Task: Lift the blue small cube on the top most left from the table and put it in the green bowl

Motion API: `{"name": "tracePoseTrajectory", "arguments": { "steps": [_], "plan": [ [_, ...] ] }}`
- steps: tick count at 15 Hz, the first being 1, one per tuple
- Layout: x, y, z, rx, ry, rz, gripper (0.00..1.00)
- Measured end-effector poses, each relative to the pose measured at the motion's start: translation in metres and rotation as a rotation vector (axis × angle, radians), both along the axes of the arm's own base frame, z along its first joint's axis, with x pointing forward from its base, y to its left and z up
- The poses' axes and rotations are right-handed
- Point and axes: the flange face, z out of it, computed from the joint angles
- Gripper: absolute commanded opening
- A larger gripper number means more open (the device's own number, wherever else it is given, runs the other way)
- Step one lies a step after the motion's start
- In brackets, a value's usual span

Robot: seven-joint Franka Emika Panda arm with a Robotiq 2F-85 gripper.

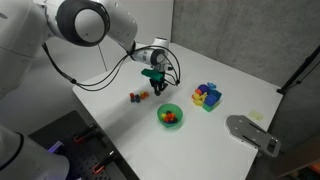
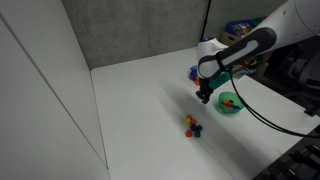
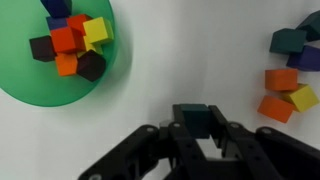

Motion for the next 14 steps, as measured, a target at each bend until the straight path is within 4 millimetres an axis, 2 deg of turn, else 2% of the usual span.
{"name": "tracePoseTrajectory", "arguments": {
  "steps": [4,7,12,14],
  "plan": [
    [0.003,-0.036,0.037,-0.011,0.043,-0.062,0.10],
    [0.005,-0.077,0.053,-0.022,0.042,-0.122,0.10],
    [-0.002,-0.150,0.051,-0.048,0.049,-0.225,0.10],
    [-0.009,-0.171,0.045,-0.052,0.062,-0.257,0.10]
  ]
}}
